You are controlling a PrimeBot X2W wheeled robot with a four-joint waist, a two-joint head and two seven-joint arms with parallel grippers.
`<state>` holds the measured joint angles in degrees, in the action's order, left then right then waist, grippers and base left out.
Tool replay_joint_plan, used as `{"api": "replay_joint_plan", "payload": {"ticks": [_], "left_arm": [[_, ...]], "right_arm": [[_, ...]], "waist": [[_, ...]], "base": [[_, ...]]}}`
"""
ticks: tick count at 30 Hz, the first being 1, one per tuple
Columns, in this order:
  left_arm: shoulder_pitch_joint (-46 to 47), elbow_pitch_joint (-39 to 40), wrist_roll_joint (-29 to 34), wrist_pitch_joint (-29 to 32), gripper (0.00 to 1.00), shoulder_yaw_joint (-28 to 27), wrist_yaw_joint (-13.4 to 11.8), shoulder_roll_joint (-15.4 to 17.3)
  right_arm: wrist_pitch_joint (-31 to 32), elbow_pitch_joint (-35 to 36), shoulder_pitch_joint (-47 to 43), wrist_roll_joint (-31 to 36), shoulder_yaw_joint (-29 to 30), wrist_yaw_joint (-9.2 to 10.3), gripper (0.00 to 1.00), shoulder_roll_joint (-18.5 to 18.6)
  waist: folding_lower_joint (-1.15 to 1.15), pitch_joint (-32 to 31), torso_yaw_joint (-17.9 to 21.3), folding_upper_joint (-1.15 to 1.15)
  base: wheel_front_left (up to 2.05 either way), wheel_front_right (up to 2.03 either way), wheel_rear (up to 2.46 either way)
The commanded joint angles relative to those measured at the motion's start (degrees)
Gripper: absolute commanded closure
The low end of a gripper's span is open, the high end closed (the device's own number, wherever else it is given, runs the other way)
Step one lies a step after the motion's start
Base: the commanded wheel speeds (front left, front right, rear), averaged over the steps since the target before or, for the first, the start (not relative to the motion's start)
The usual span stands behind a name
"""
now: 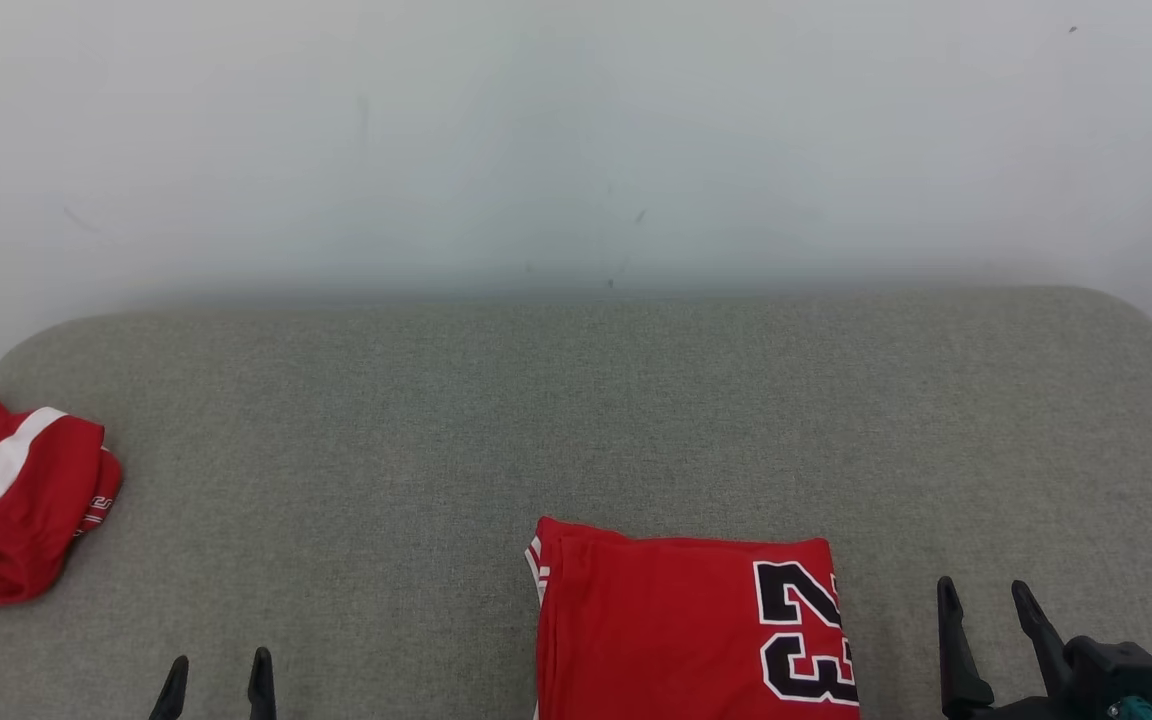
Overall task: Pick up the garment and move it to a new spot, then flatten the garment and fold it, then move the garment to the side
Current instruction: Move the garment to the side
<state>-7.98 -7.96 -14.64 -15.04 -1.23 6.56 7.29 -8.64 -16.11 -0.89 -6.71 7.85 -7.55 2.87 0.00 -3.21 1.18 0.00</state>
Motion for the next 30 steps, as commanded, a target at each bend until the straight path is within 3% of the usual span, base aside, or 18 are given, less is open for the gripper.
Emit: {"api": "replay_joint_plan", "payload": {"ticks": [1, 10, 13, 16, 22, 30], "left_arm": [[-0.3, 0.0, 0.1, -0.2, 0.0, -0.2, 0.2, -0.3], [-0.7, -0.1, 0.1, -0.2, 0.0, -0.4, 0.6, -0.4], [-0.5, -0.3, -0.1, -0.2, 0.0, -0.3, 0.7, -0.6], [-0.3, -0.5, -0.1, -0.2, 0.0, -0.2, 0.8, -0.6], [0.5, -1.2, -0.2, -0.2, 0.0, 0.1, 0.9, -0.9], [2.0, -1.7, 0.1, -0.2, 0.0, 0.7, 0.9, -0.6]], "right_arm": [[-0.1, -0.2, 0.6, -0.3, -0.1, 0.1, 0.0, 0.0], [0.9, 0.1, 0.8, -0.1, -0.5, 0.1, 0.0, 0.0], [4.0, 1.3, 0.9, 1.2, -0.4, 0.1, 0.0, 0.0], [10.8, 2.8, 1.2, -0.4, -1.7, 0.1, 0.0, 0.0], [32.5, 7.2, 1.0, -2.6, -2.4, 0.1, 0.0, 0.0], [45.7, 8.1, 3.4, -3.2, -3.0, 0.1, 0.0, 0.0]], "waist": [[0.0, 0.0, 0.0, 0.0], [0.0, 0.4, -0.1, 0.0], [0.0, 0.5, -0.3, 0.0], [0.0, 0.6, -0.5, 0.0], [0.0, 1.4, -0.9, 0.0], [0.0, 3.0, -2.5, 0.0]], "base": [[0.0, 0.0, 0.0], [0.0, 0.0, 0.0], [0.0, 0.0, 0.0], [0.0, 0.0, 0.0], [0.0, 0.0, 0.0], [0.0, 0.0, 0.0]]}}
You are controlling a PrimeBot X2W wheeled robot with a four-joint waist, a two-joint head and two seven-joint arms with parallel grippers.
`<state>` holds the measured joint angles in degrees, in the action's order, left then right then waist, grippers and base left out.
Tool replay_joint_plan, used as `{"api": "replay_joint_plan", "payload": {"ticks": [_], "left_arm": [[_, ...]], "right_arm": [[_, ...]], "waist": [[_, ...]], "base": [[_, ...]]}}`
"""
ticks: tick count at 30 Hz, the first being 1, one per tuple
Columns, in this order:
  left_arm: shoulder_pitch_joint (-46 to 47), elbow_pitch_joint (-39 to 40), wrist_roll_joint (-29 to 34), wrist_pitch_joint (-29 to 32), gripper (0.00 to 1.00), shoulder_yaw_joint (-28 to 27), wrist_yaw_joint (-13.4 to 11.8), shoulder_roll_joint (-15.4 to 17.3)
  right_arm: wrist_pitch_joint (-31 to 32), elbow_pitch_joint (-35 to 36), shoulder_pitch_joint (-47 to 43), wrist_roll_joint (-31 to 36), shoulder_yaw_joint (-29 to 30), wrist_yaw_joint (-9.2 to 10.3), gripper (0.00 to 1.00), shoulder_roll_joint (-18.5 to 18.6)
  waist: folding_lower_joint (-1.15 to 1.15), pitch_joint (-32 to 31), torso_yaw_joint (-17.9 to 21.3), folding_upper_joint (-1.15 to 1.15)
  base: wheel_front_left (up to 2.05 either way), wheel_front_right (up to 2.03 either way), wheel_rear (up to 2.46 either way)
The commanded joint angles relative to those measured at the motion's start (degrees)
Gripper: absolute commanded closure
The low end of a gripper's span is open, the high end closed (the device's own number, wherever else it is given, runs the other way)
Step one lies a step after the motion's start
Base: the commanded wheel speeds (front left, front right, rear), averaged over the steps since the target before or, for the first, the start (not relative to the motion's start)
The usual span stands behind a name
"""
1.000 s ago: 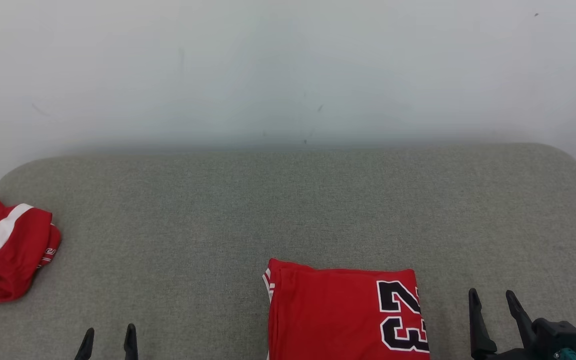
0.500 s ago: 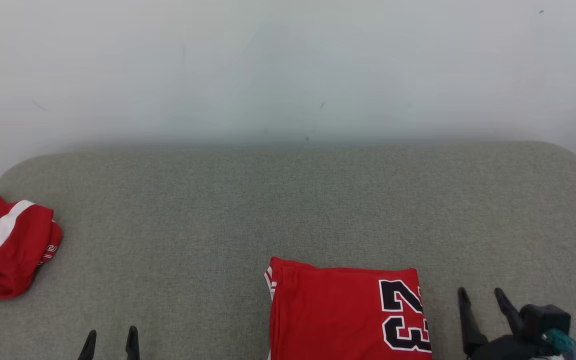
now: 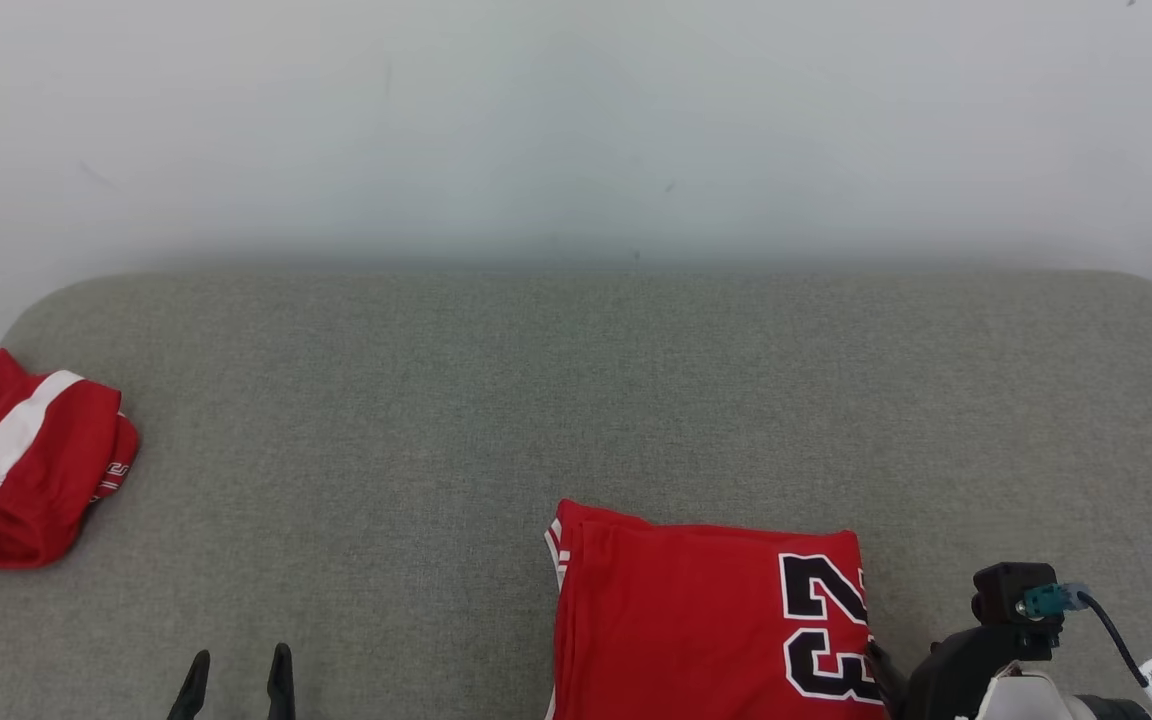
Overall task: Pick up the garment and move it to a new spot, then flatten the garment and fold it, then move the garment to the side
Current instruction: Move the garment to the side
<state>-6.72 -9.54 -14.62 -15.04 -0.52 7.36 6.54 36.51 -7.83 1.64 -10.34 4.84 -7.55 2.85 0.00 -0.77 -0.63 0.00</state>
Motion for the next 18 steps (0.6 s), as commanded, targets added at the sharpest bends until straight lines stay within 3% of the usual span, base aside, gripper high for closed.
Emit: {"api": "replay_joint_plan", "payload": {"ticks": [1, 15, 16, 17, 18], "left_arm": [[1.0, -0.1, 0.1, -0.2, 0.0, 0.1, 0.1, 0.2], [2.6, 0.0, -0.3, -0.2, 0.0, 1.4, 0.1, 0.9], [2.7, 0.0, -0.4, -0.2, 0.0, 1.4, 0.1, 0.9], [2.8, 0.0, -0.5, -0.2, 0.0, 1.5, 0.1, 1.0], [2.9, 0.0, -0.5, -0.2, 0.0, 1.6, 0.1, 1.1]], "right_arm": [[1.3, -0.6, 1.1, 0.8, 0.1, 0.1, 0.0, 0.0], [2.0, -11.4, 6.9, 1.1, -2.4, 0.1, 0.0, 0.0], [1.9, -12.1, 7.2, 0.9, -2.6, 0.09, 0.31, 0.0], [1.4, -12.8, 7.6, 0.9, -2.8, 0.09, 0.8, 0.0], [1.2, -13.3, 8.1, 1.1, -3.1, 0.09, 1.0, -0.1]], "waist": [[0.0, 0.9, -1.0, 0.0], [0.0, 4.0, -3.1, 0.0], [0.0, 4.1, -3.2, 0.0], [0.0, 4.2, -3.2, 0.0], [0.0, 4.3, -3.3, 0.0]], "base": [[0.0, 0.0, 0.0], [0.0, 0.0, 0.0], [0.0, 0.0, 0.0], [0.0, 0.0, 0.0], [0.0, 0.0, 0.0]]}}
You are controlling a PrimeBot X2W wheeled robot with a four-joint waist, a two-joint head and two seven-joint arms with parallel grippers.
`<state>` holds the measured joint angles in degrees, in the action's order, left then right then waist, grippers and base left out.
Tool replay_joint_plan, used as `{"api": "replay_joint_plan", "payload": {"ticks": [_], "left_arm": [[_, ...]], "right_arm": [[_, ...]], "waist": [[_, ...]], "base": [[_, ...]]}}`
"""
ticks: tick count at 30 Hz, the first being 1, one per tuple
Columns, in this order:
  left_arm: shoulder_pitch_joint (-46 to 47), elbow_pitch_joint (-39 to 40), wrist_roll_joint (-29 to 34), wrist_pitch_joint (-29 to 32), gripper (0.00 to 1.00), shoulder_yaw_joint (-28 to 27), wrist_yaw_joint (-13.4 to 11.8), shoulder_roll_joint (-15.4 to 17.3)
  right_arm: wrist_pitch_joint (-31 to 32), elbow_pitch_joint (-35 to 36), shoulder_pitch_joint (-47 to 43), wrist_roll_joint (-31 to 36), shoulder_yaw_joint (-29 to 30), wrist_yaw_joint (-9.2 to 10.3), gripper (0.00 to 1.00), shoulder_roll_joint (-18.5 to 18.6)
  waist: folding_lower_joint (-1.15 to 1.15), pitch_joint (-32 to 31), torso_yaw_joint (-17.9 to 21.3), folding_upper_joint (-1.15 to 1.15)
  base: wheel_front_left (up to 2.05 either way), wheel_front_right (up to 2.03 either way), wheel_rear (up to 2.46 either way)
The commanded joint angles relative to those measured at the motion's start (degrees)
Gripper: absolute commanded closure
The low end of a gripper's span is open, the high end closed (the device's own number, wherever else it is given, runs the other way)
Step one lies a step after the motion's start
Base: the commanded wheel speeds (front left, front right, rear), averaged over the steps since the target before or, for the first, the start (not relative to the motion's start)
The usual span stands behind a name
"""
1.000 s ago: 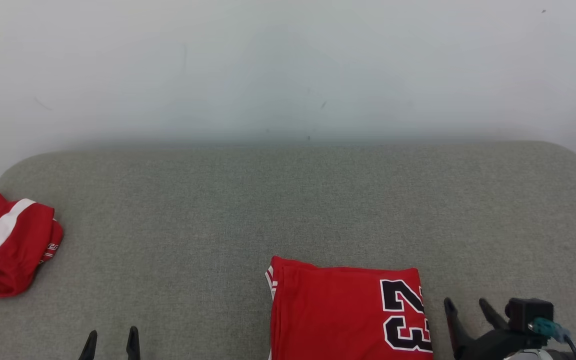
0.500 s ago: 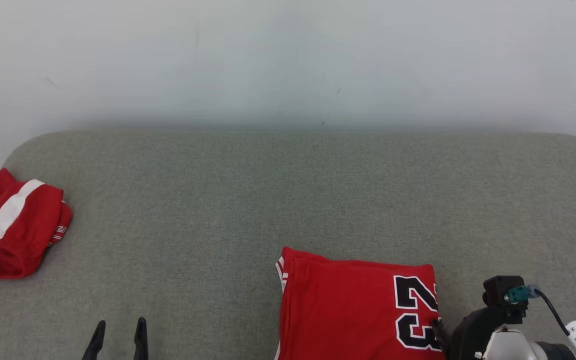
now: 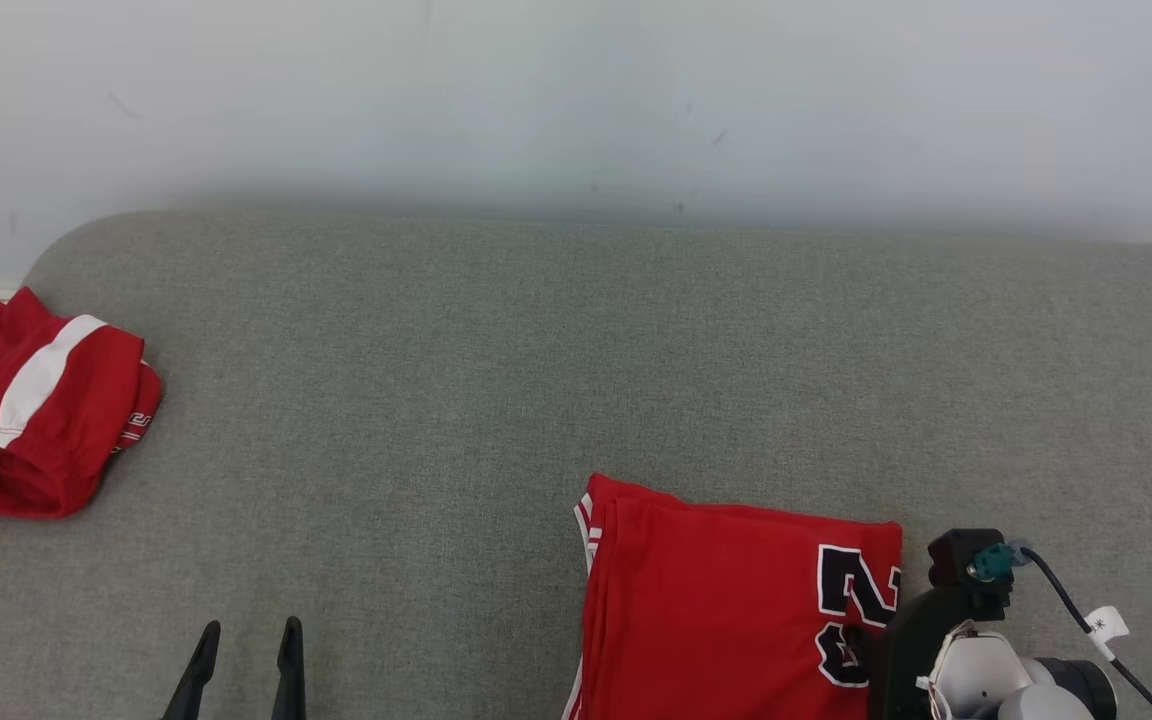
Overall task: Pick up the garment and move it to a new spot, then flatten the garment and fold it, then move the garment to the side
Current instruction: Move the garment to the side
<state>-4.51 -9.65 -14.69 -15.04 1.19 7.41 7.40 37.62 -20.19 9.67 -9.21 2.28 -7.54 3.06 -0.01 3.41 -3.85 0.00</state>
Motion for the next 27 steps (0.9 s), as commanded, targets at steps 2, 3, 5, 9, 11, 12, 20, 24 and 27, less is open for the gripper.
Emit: {"api": "replay_joint_plan", "payload": {"ticks": [2, 3, 5, 9, 11, 12, 20, 24, 27], "left_arm": [[1.0, 0.4, -0.7, -0.2, 0.0, 0.0, 0.1, 0.3], [1.2, 0.5, -0.8, -0.2, 0.0, 0.0, 0.1, 0.3], [1.4, 0.7, -0.8, -0.2, 0.0, -0.3, 0.1, 0.2], [1.7, 1.5, -0.7, -0.2, 0.0, -0.7, 0.1, 0.1], [2.4, 2.1, -0.5, -0.2, 0.0, -0.6, 0.1, 0.0], [2.6, 2.4, -0.4, -0.2, 0.0, -0.8, 0.1, -0.1], [6.2, 4.8, 0.4, -0.2, 0.0, 1.5, 0.1, 1.1], [9.3, 6.7, 0.9, -0.2, 0.0, 2.9, 0.0, 2.9], [11.4, 8.5, 1.4, -0.2, 0.0, 3.4, 0.0, 4.1]], "right_arm": [[-0.7, -1.3, 0.7, 0.8, -0.8, 0.09, 1.0, -0.3], [-1.3, -1.4, 1.1, 1.2, -0.8, 0.09, 1.0, -0.3], [-2.0, -1.6, 2.1, 2.1, -0.9, 0.09, 1.0, -0.1], [-3.4, -1.5, 4.7, 4.1, -2.0, 0.09, 1.0, 1.2], [-4.5, -1.6, 6.3, 4.5, -2.6, 0.09, 1.0, 2.2], [-5.1, -1.8, 7.3, 4.7, -3.0, 0.09, 1.0, 2.7], [-9.2, -5.4, 17.9, 6.7, -2.5, 0.09, 1.0, 8.1], [-10.2, -8.2, 23.6, 8.3, -1.9, 0.09, 1.0, 11.5], [-11.4, -9.7, 26.8, 8.9, -1.4, 0.09, 1.0, 14.7]], "waist": [[0.01, 0.2, -0.1, 0.0], [0.01, 0.3, 0.0, 0.0], [0.01, 0.6, 0.4, 0.0], [0.01, 1.5, 1.9, 0.0], [0.01, 2.4, 3.1, 0.0], [0.01, 3.0, 3.9, 0.0], [0.01, 9.8, 11.2, 0.0], [0.01, 14.0, 14.4, 0.0], [0.01, 17.0, 16.2, 0.0]], "base": [[0.0, 0.0, 0.0], [0.0, 0.0, 0.0], [0.0, 0.0, 0.0], [0.0, 0.0, 0.0], [0.0, 0.0, 0.0], [0.0, 0.0, 0.0], [0.0, 0.0, 0.0], [0.0, 0.0, 0.0], [0.0, 0.0, 0.0]]}}
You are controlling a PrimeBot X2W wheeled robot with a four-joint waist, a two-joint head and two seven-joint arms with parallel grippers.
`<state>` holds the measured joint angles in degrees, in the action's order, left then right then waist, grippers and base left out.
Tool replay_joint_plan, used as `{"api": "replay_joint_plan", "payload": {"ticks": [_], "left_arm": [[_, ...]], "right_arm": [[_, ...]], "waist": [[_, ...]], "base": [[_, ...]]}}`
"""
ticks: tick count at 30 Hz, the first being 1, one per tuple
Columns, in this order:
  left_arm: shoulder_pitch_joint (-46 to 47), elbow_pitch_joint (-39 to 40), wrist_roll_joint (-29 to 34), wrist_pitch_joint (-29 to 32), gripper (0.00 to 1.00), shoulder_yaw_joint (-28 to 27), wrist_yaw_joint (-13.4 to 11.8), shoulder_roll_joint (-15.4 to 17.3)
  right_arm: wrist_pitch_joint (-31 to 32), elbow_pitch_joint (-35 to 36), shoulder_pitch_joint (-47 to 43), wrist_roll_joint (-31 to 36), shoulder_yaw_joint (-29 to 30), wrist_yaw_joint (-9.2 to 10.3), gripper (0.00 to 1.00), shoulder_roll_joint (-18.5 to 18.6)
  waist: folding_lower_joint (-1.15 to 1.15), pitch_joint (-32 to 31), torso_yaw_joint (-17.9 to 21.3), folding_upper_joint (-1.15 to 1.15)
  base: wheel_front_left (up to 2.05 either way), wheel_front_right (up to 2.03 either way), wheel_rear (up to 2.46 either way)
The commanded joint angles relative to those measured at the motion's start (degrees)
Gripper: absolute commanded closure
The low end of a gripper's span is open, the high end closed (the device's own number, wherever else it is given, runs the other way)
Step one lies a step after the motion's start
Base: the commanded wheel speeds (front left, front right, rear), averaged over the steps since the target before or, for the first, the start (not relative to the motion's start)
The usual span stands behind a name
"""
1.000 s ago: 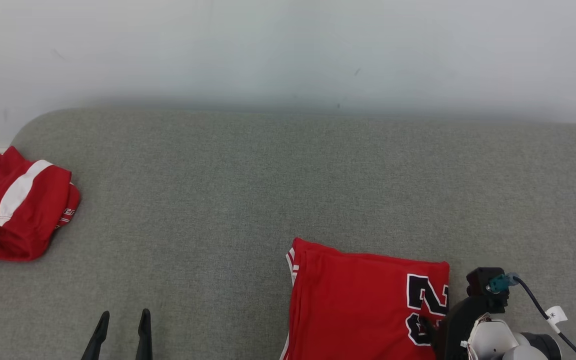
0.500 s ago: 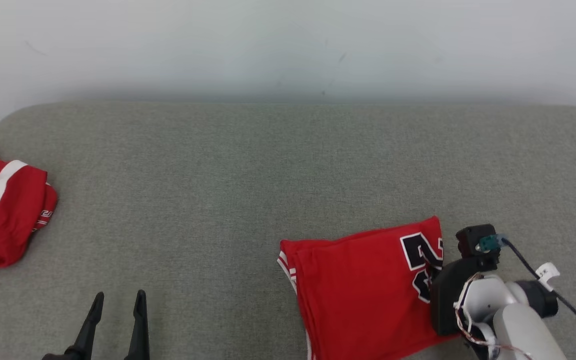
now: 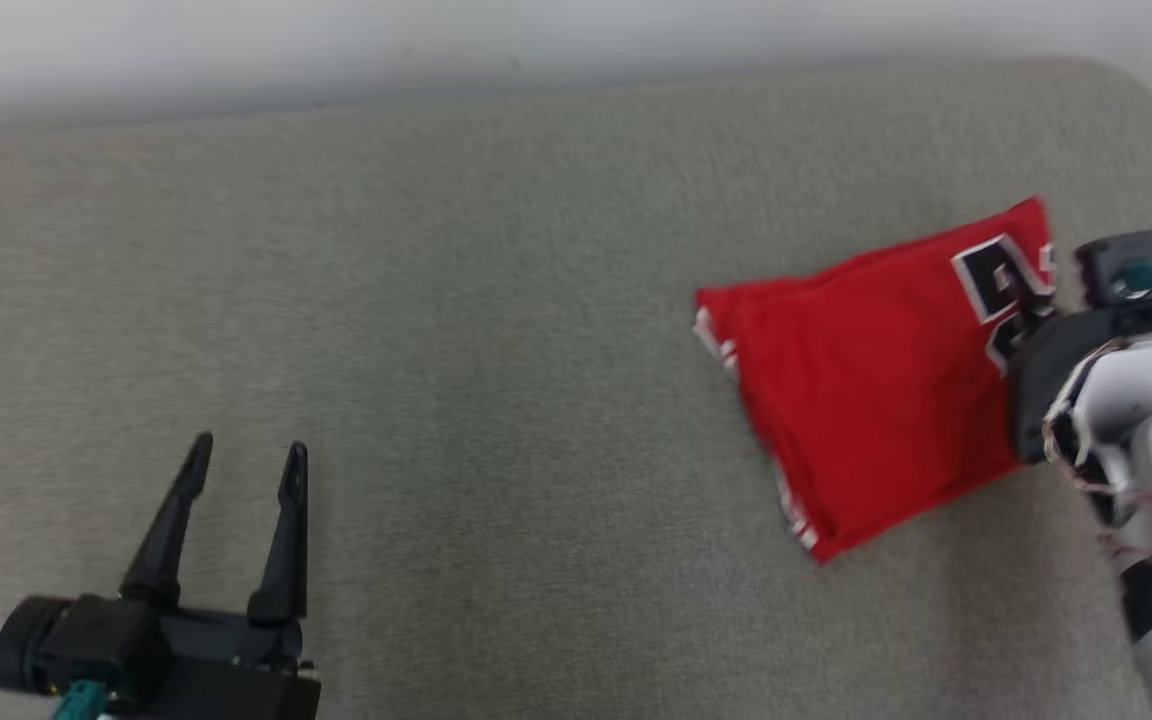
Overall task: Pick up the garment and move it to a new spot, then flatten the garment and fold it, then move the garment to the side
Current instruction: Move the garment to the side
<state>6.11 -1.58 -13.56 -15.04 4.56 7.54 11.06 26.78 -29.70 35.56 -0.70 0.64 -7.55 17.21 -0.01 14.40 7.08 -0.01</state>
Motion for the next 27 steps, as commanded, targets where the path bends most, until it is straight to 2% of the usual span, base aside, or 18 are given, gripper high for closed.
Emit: {"api": "replay_joint_plan", "payload": {"ticks": [1, 6, 11, 20, 26, 27], "left_arm": [[1.4, 1.0, 0.4, -0.2, 0.0, 0.0, -0.1, 0.9], [4.0, 3.6, 0.2, 0.1, 0.0, 1.3, -0.1, 2.8], [5.6, 5.6, 0.2, 1.0, 0.0, 1.8, -0.2, 4.1], [7.8, 7.0, -0.8, 3.0, 0.0, 3.2, -0.2, 6.2], [8.6, 6.3, -1.5, 3.0, 0.0, 4.0, -0.1, 6.8], [9.0, 5.9, -1.9, 2.8, 0.0, 4.4, -0.1, 7.0]], "right_arm": [[-1.2, -0.3, 1.9, 0.6, 0.6, 0.11, 1.0, 1.5], [-5.6, -2.2, 6.0, 1.7, 2.3, 0.1, 1.0, 5.5], [-9.4, -3.7, 8.4, 2.2, 3.8, 0.1, 1.0, 7.8], [-16.9, -6.8, 12.2, 6.0, 6.6, 0.1, 1.0, 9.6], [-20.8, -9.1, 14.3, 8.3, 6.3, 0.1, 1.0, 9.1], [-22.0, -9.5, 14.5, 9.4, 5.9, 0.1, 0.53, 8.6]], "waist": [[0.01, 7.1, 5.9, 0.01], [0.01, 11.2, 8.1, 0.01], [0.01, 13.4, 9.2, 0.01], [0.01, 15.8, 11.0, 0.01], [0.01, 16.1, 11.0, 0.01], [0.01, 15.9, 10.6, 0.01]], "base": [[0.0, 0.0, 0.0], [0.0, 0.0, 0.0], [0.0, 0.0, 0.0], [0.0, 0.0, 0.0], [0.0, 0.0, 0.0], [0.0, 0.0, 0.0]]}}
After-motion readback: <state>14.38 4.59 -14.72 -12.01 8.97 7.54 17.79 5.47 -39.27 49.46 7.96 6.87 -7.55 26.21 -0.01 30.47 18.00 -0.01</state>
